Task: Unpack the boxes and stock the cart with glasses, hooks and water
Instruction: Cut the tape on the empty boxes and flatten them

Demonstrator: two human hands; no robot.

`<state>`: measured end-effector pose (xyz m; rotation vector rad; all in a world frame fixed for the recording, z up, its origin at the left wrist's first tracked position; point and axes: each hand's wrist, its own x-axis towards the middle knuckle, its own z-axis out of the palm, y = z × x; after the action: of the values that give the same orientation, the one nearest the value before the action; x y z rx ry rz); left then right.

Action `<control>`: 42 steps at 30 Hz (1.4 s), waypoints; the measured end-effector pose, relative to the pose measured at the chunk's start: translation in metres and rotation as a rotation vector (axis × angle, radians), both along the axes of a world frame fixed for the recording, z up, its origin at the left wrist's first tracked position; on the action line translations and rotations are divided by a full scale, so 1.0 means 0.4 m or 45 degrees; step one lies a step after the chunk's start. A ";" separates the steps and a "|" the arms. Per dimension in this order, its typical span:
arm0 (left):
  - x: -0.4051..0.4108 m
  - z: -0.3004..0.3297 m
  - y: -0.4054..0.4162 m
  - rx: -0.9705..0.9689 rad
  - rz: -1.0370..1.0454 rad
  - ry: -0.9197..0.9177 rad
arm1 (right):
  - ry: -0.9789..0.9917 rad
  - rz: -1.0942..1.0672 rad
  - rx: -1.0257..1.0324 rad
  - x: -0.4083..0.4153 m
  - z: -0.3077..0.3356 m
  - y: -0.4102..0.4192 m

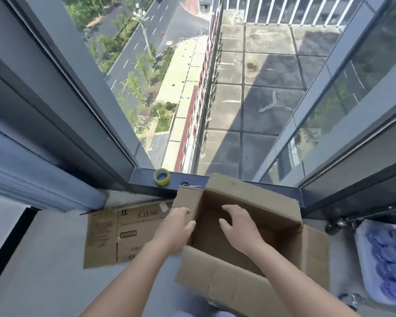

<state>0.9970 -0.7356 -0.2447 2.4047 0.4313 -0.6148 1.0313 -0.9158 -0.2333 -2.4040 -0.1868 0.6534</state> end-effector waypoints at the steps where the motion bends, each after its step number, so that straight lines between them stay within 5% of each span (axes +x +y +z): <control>1: 0.018 -0.010 0.020 -0.005 0.010 0.007 | 0.025 0.015 -0.007 0.012 -0.015 0.017; 9: 0.223 -0.247 0.175 -0.024 0.118 0.079 | 0.156 -0.012 -0.105 0.136 -0.215 0.155; 15: 0.442 -0.537 0.262 0.036 0.166 0.085 | 0.157 -0.109 -0.093 0.319 -0.470 0.315; 25: 0.660 -1.072 0.332 0.137 0.177 0.112 | 0.003 0.098 -0.215 0.425 -0.905 0.404; 32: 0.687 -1.240 0.299 0.509 -0.256 0.120 | -0.411 0.045 -0.321 0.418 -1.039 0.404; 42: 0.690 -1.303 0.334 0.718 -0.505 0.146 | -0.535 0.080 -0.518 0.380 -1.097 0.415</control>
<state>1.2731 -0.6020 -0.7660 3.0410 0.1838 -0.9013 1.1835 -0.7497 -0.6720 -2.9201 -0.3314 0.2141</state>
